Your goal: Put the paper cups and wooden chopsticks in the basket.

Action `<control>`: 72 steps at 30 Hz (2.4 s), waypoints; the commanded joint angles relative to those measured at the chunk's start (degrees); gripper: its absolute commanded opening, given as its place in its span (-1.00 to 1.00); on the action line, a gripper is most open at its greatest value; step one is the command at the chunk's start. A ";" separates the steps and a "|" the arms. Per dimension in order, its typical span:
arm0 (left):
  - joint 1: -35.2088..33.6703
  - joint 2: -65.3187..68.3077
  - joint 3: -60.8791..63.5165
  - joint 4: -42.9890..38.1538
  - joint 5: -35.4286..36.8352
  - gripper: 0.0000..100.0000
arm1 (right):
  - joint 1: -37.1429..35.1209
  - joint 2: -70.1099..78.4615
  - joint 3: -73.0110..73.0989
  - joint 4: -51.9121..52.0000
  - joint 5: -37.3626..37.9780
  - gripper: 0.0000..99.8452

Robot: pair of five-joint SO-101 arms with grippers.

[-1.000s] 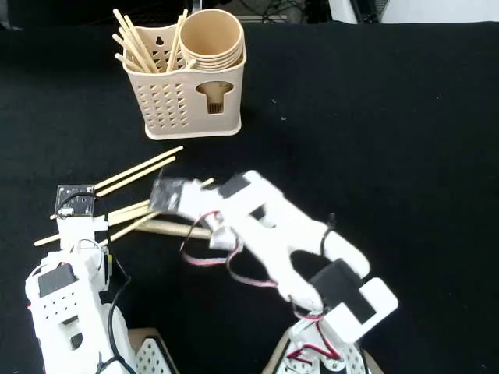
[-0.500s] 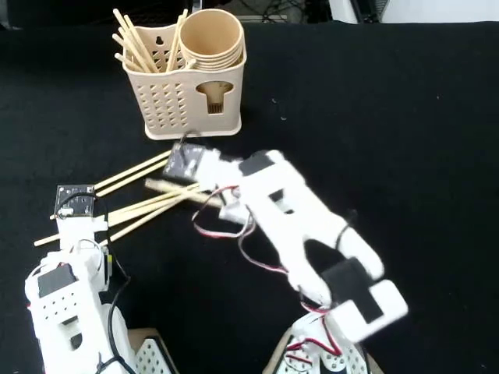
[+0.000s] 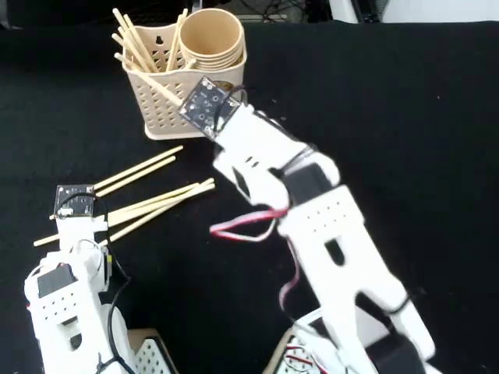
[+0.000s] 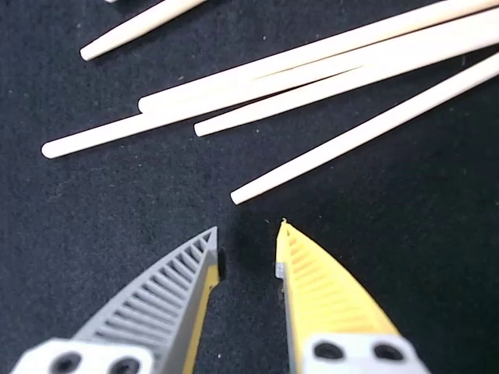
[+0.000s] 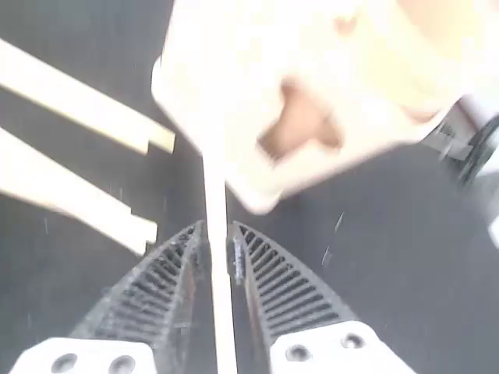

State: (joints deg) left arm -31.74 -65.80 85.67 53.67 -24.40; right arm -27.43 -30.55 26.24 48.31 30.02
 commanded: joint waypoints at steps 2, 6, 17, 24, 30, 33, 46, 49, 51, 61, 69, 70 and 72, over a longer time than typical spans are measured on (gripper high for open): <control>-0.22 -0.79 -0.13 -0.97 -0.62 -0.73 | -4.40 -4.70 -5.14 -12.31 -6.51 -0.98; -0.22 -0.79 -0.13 -0.97 -0.62 -0.73 | -7.38 -0.40 -5.23 -29.98 -7.47 -0.98; -0.31 -0.79 -0.13 -0.97 -0.62 -0.73 | -7.91 19.03 -6.81 -69.19 -8.00 -0.98; -0.31 -0.79 -0.13 -0.97 -0.62 -0.73 | -8.09 34.15 -16.92 -74.37 -8.09 -0.98; -0.31 -0.79 -0.13 -0.97 -0.62 -0.73 | -7.91 42.77 -22.37 -74.20 -10.73 -0.98; -0.31 -0.79 -0.13 -0.97 -0.62 -0.73 | -7.82 45.05 -22.37 -74.20 -13.36 -0.98; -0.31 -0.79 -0.13 -0.97 -0.62 -0.73 | -4.75 52.88 -22.46 -74.11 -13.45 -0.98; -0.31 -0.79 -0.13 -0.97 -0.62 -0.73 | -4.66 53.23 -22.81 -72.26 -13.36 -0.97; -0.31 -0.79 -0.13 -0.97 -0.62 -0.73 | -4.66 53.23 -24.66 -67.60 -13.36 -0.95; -0.31 -0.79 -0.13 -0.97 -0.62 -0.73 | -5.01 53.23 -34.68 -51.87 -13.54 -0.79; -0.31 -0.79 -0.13 -0.97 -0.62 -0.73 | -5.19 46.55 -30.90 -51.78 -13.54 -0.79; -0.31 -0.79 -0.13 -0.97 -0.62 -0.73 | -5.54 44.44 -29.67 -51.78 -13.54 -0.79; -0.31 -0.79 -0.13 -0.97 -0.62 -0.73 | -5.89 39.08 -26.95 -51.78 -13.45 -0.79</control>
State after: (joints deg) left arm -31.74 -65.80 85.67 53.67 -24.40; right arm -32.70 17.71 -2.15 -3.74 16.92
